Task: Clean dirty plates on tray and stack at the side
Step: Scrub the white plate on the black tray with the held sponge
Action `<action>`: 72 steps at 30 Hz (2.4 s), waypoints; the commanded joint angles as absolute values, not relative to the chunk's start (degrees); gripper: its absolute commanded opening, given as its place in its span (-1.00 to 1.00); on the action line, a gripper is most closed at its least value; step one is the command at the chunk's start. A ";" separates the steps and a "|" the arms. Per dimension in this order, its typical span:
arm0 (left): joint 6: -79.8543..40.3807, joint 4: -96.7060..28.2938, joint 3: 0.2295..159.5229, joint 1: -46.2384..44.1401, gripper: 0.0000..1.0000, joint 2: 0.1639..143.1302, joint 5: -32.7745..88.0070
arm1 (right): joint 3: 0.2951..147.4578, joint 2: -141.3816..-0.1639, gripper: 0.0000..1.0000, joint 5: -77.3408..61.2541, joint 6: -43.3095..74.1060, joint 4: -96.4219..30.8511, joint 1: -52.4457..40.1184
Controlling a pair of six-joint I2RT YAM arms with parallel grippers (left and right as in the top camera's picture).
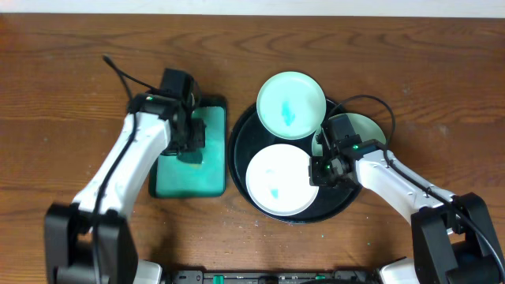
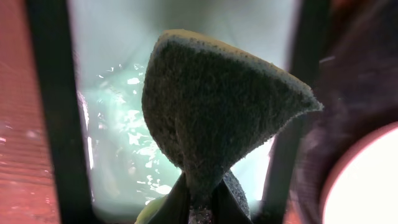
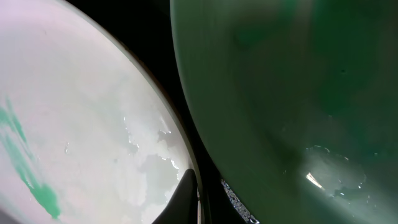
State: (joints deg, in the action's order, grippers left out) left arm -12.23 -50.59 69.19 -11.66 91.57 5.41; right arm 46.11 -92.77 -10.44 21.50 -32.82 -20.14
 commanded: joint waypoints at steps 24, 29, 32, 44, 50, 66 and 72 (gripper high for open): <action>-24.43 -43.48 68.60 -26.33 -0.86 95.37 25.80 | 45.36 -94.96 -0.97 -5.65 22.28 -32.36 -20.29; -34.76 -37.45 68.45 -36.77 -0.86 102.50 23.57 | 45.36 -94.96 -0.97 -5.63 22.26 -32.53 -20.29; -38.89 -35.66 68.47 -39.62 -0.86 108.57 23.46 | 45.36 -94.96 -0.97 -5.63 22.26 -32.56 -20.29; -36.84 -49.21 75.26 -35.40 -0.86 110.91 -1.15 | 45.36 -94.96 -0.97 -5.65 22.28 -32.49 -20.29; -36.60 -45.47 75.07 -35.70 -0.85 111.39 8.91 | 45.36 -94.96 -0.97 -5.65 22.31 -32.49 -20.29; -28.69 -35.44 73.47 -40.14 -0.85 116.90 45.80 | 45.36 -94.96 -0.98 -5.65 22.28 -32.58 -20.29; -32.64 -44.66 74.24 -39.53 -0.85 116.90 26.04 | 45.36 -94.96 -0.97 -5.65 22.28 -32.56 -20.29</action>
